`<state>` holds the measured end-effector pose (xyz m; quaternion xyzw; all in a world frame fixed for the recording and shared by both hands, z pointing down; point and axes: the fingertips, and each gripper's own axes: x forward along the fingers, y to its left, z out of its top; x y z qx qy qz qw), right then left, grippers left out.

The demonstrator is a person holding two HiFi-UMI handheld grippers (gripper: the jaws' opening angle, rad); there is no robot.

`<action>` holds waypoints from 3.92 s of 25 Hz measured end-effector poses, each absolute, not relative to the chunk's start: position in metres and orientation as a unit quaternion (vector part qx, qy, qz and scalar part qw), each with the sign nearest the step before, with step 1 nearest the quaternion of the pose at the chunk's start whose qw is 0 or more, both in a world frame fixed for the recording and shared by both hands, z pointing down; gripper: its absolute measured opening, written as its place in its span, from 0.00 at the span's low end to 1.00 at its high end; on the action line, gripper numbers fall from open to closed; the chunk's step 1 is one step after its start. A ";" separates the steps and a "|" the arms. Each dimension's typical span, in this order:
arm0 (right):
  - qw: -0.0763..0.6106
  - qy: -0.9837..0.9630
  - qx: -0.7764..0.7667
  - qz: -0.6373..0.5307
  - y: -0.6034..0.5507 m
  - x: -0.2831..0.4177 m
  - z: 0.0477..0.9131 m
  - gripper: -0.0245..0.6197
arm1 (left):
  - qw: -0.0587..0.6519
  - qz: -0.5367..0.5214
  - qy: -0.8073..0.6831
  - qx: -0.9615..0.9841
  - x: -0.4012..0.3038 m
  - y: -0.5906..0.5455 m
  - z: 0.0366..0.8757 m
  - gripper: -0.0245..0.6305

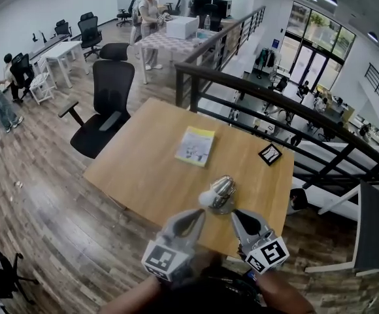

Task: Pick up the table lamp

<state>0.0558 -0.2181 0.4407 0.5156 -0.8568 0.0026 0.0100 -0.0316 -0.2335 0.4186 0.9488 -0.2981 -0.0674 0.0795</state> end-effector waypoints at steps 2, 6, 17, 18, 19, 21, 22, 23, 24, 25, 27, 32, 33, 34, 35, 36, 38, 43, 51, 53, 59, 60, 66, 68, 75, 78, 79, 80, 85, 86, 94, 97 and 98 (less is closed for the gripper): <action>0.013 -0.858 0.514 0.002 -0.222 0.062 0.443 0.06 | 0.083 -0.065 -0.302 0.947 -0.029 -0.237 0.421 0.04; 0.029 -0.858 0.513 0.004 -0.234 0.076 0.453 0.08 | 0.090 -0.061 -0.317 0.942 -0.027 -0.248 0.427 0.04; 0.057 -0.871 0.488 0.021 -0.283 0.117 0.487 0.19 | 0.107 -0.046 -0.383 0.916 -0.030 -0.284 0.444 0.04; 0.060 -0.873 0.483 0.022 -0.287 0.119 0.492 0.19 | 0.111 -0.042 -0.391 0.913 -0.031 -0.286 0.445 0.04; 0.063 -0.876 0.478 0.023 -0.291 0.121 0.496 0.20 | 0.114 -0.038 -0.398 0.909 -0.032 -0.289 0.447 0.04; 0.066 -0.882 0.467 0.026 -0.298 0.122 0.506 0.21 | 0.118 -0.031 -0.410 0.904 -0.032 -0.293 0.449 0.04; 0.067 -0.884 0.462 0.027 -0.302 0.123 0.512 0.22 | 0.119 -0.029 -0.415 0.902 -0.030 -0.295 0.451 0.04; 0.071 -0.886 0.457 0.025 -0.305 0.123 0.516 0.23 | 0.119 -0.028 -0.420 0.899 -0.029 -0.297 0.452 0.04; 0.077 -0.888 0.452 0.021 -0.309 0.122 0.519 0.23 | 0.120 -0.027 -0.424 0.897 -0.028 -0.299 0.453 0.04; 0.083 -0.890 0.447 0.015 -0.312 0.122 0.521 0.23 | 0.120 -0.026 -0.429 0.895 -0.028 -0.300 0.454 0.04; 0.091 -0.894 0.438 0.008 -0.319 0.120 0.525 0.24 | 0.121 -0.023 -0.438 0.891 -0.026 -0.303 0.456 0.04; 0.098 -0.903 0.419 0.001 -0.329 0.111 0.536 0.27 | 0.122 -0.018 -0.459 0.880 -0.026 -0.307 0.458 0.04; 0.100 -0.905 0.415 -0.002 -0.331 0.109 0.536 0.27 | 0.122 -0.017 -0.463 0.878 -0.027 -0.307 0.458 0.04; 0.100 -0.906 0.411 -0.004 -0.333 0.107 0.536 0.27 | 0.122 -0.016 -0.467 0.876 -0.027 -0.307 0.458 0.04; 0.100 -0.908 0.408 -0.006 -0.335 0.105 0.536 0.27 | 0.122 -0.015 -0.470 0.874 -0.028 -0.308 0.459 0.04; 0.099 -0.909 0.405 -0.007 -0.337 0.103 0.537 0.27 | 0.121 -0.014 -0.473 0.873 -0.028 -0.309 0.459 0.04; 0.098 -0.911 0.400 -0.011 -0.341 0.100 0.536 0.27 | 0.118 -0.014 -0.479 0.870 -0.029 -0.312 0.460 0.04; 0.090 -0.912 0.401 -0.017 -0.346 0.094 0.534 0.27 | 0.116 -0.013 -0.490 0.864 -0.026 -0.316 0.459 0.04; 0.099 -0.900 0.424 -0.033 -0.350 0.093 0.532 0.21 | 0.114 -0.011 -0.496 0.861 -0.021 -0.316 0.460 0.04; 0.107 -0.893 0.436 -0.042 -0.350 0.093 0.531 0.19 | 0.111 -0.012 -0.497 0.861 -0.020 -0.315 0.458 0.04; 0.115 -0.880 0.458 -0.044 -0.359 0.098 0.531 0.16 | 0.104 -0.014 -0.498 0.861 -0.020 -0.315 0.455 0.04; 0.115 -0.878 0.463 -0.044 -0.361 0.100 0.529 0.16 | 0.104 -0.014 -0.499 0.860 -0.019 -0.315 0.454 0.04; 0.099 -0.868 0.485 -0.033 -0.368 0.107 0.517 0.14 | 0.096 -0.020 -0.497 0.862 -0.020 -0.320 0.446 0.04; 0.090 -0.868 0.488 -0.033 -0.369 0.107 0.512 0.12 | 0.092 -0.023 -0.496 0.863 -0.018 -0.321 0.443 0.04; 0.070 -0.867 0.493 -0.012 -0.366 0.093 0.497 0.11 | 0.066 -0.042 -0.508 0.858 -0.034 -0.325 0.418 0.04; 0.064 -0.866 0.496 -0.009 -0.363 0.087 0.486 0.12 | 0.058 -0.046 -0.515 0.854 -0.046 -0.325 0.412 0.04; 0.062 -0.865 0.498 -0.010 -0.363 0.084 0.481 0.12 | 0.056 -0.049 -0.517 0.853 -0.051 -0.326 0.412 0.04; 0.060 -0.864 0.499 -0.011 -0.363 0.082 0.477 0.12 | 0.053 -0.051 -0.519 0.852 -0.055 -0.327 0.414 0.04; 0.054 -0.858 0.511 -0.028 -0.360 0.076 0.446 0.13 | 0.053 -0.059 -0.510 0.857 -0.061 -0.324 0.410 0.04; 0.054 -0.856 0.514 -0.030 -0.358 0.076 0.440 0.13 | 0.051 -0.063 -0.506 0.859 -0.060 -0.323 0.406 0.04; 0.046 -0.839 0.542 -0.037 -0.346 0.072 0.402 0.12 | 0.031 -0.085 -0.476 0.875 -0.066 -0.319 0.377 0.04; 0.041 -0.832 0.552 -0.037 -0.341 0.071 0.394 0.12 | 0.031 -0.083 -0.466 0.880 -0.067 -0.318 0.375 0.04; 0.039 -0.830 0.555 -0.036 -0.339 0.070 0.392 0.12 | 0.032 -0.082 -0.463 0.882 -0.067 -0.317 0.375 0.04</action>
